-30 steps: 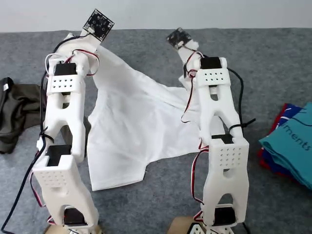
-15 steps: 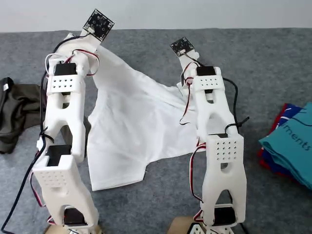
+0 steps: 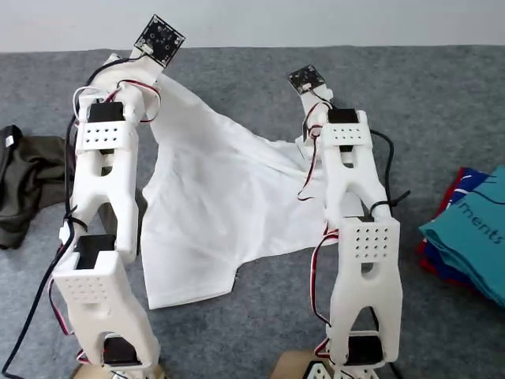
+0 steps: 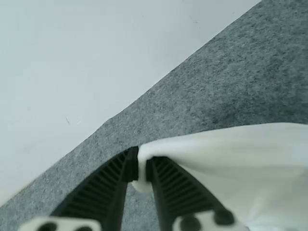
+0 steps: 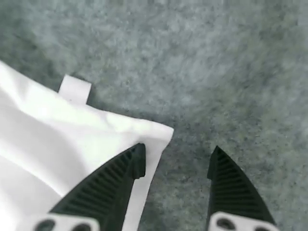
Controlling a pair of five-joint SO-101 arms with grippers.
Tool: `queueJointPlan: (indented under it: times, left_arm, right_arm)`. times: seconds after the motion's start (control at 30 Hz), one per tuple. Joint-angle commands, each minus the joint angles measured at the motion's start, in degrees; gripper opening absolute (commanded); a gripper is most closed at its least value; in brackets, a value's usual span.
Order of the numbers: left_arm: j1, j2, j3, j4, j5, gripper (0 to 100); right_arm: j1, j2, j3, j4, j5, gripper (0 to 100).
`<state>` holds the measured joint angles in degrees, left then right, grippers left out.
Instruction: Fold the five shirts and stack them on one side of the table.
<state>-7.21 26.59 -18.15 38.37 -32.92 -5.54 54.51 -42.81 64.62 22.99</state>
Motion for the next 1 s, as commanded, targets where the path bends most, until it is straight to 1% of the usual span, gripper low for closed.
queueJointPlan:
  times: [0.0,0.37,0.57,0.73,0.83,0.97]
  left_arm:
    - [0.4,-2.8,-0.1,0.3,0.4,0]
    - [0.4,-2.8,-0.1,0.3,0.4,0]
    - [0.1,-2.7,-0.1,0.3,0.4,0]
    - [0.1,-2.7,-0.1,0.3,0.4,0]
    - [0.1,-2.6,-0.1,0.3,0.4,0]
    - [0.0,-2.6,-0.1,0.3,0.4,0]
  right_arm:
    - [-0.3,-0.9,-1.8,0.9,-0.4,22.4]
    - [-3.5,-4.9,-1.8,2.2,-0.6,22.5]
    - [-3.6,-4.6,-1.8,2.2,-0.6,22.5]
    - [-3.8,-1.2,-1.8,2.2,-0.3,22.1]
    - [-4.0,-0.8,-1.8,2.2,0.3,15.4]
    - [-4.8,-1.0,-1.8,2.3,7.7,0.6]
